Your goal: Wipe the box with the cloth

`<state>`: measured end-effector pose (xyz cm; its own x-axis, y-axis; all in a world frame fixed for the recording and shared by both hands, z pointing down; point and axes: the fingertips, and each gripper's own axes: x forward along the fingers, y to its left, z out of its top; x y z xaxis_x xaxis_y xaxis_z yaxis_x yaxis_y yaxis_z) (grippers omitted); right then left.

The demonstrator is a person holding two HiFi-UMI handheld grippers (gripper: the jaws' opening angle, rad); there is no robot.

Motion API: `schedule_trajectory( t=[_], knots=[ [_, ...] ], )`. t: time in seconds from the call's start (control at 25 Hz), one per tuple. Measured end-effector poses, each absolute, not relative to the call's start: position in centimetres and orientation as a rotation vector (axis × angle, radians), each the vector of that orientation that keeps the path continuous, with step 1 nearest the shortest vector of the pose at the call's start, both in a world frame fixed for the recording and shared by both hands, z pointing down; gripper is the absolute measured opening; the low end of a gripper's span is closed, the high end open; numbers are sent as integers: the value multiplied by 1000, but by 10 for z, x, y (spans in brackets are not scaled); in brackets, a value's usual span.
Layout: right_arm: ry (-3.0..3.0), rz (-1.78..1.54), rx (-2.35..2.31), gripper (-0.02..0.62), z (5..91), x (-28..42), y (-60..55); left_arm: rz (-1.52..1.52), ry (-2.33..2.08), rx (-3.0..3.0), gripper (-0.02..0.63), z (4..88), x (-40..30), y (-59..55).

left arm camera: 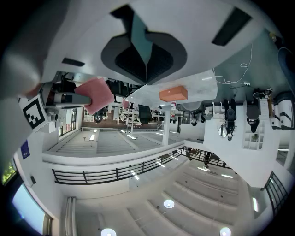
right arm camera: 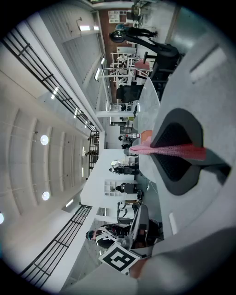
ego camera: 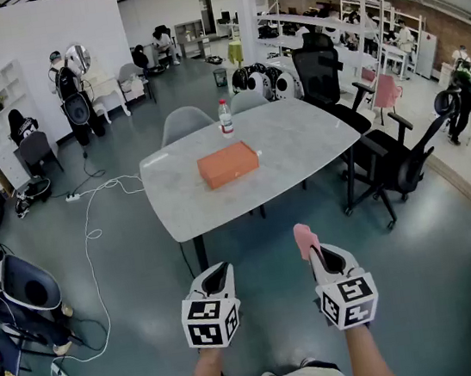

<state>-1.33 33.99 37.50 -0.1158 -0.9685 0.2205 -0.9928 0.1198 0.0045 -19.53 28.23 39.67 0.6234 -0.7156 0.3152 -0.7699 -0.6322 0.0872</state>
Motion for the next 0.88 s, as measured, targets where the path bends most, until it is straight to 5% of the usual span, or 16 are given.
schedule_trajectory(
  t=[0.88],
  knots=[
    [-2286,261,1897,17,390,-14,242,382,-1273,2583,15,411,-198,197]
  ],
)
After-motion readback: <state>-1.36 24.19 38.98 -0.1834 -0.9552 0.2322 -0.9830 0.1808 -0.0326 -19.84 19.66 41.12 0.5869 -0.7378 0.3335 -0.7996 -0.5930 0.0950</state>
